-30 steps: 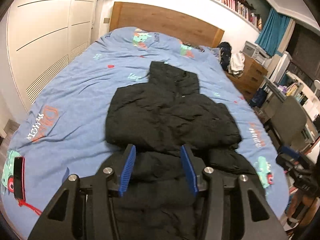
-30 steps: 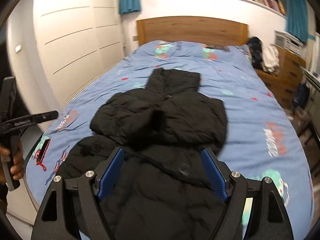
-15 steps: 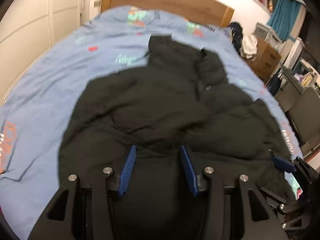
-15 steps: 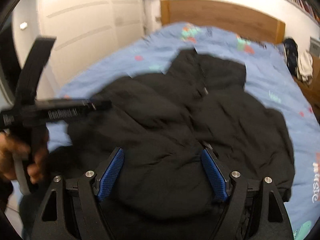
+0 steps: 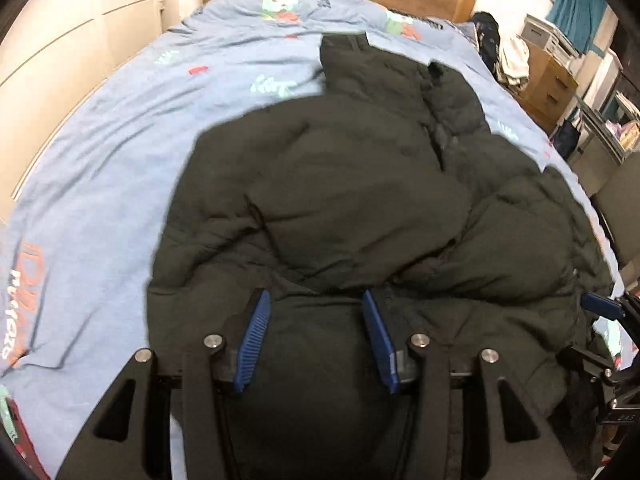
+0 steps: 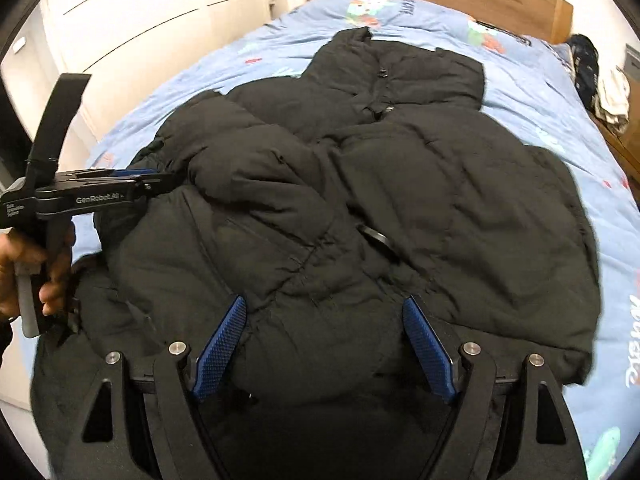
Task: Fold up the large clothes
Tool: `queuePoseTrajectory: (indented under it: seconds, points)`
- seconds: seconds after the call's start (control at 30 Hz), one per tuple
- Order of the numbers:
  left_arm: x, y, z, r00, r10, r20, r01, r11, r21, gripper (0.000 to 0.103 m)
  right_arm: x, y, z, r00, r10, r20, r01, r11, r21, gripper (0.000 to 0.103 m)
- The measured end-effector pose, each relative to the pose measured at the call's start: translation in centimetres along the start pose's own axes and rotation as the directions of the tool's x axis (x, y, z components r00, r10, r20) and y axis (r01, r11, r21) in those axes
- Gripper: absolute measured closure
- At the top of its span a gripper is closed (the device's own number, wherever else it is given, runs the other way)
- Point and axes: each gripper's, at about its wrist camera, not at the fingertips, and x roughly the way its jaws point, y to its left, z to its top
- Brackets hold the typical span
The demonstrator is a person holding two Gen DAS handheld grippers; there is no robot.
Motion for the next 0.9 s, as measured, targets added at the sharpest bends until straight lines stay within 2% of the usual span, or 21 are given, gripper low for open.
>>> queuePoseTrajectory:
  seconds: [0.13, 0.23, 0.53, 0.63, 0.9]
  points:
    - [-1.8, -0.8, 1.7, 0.999, 0.027, 0.044, -0.028, 0.999, 0.023, 0.054, -2.6, 0.2, 1.9, 0.999, -0.014, 0.035, 0.014, 1.0, -0.001, 0.024]
    - [-1.6, -1.6, 3.0, 0.998, 0.025, 0.053, -0.027, 0.999, 0.034, 0.054, -2.9, 0.4, 2.9, 0.999, -0.006, 0.038, 0.006, 1.0, -0.004, 0.024]
    - [2.9, -2.4, 4.3, 0.999, 0.027, 0.03, -0.028, 1.0, 0.009, 0.053, 1.3, 0.6, 3.6, 1.0, -0.012, -0.021, 0.011, 0.999, -0.044, 0.024]
    - [4.2, -2.6, 3.8, 0.999, 0.038, 0.03, -0.039, 0.999, 0.022, 0.048, 3.2, 0.3, 3.1, 0.999, -0.012, -0.053, 0.01, 0.999, -0.049, 0.024]
    - [5.3, -3.1, 2.9, 0.996, 0.076, 0.05, -0.079, 0.995, 0.061, 0.043, 5.2, -0.4, 2.0, 0.999, 0.004, -0.047, -0.007, 0.999, -0.052, 0.018]
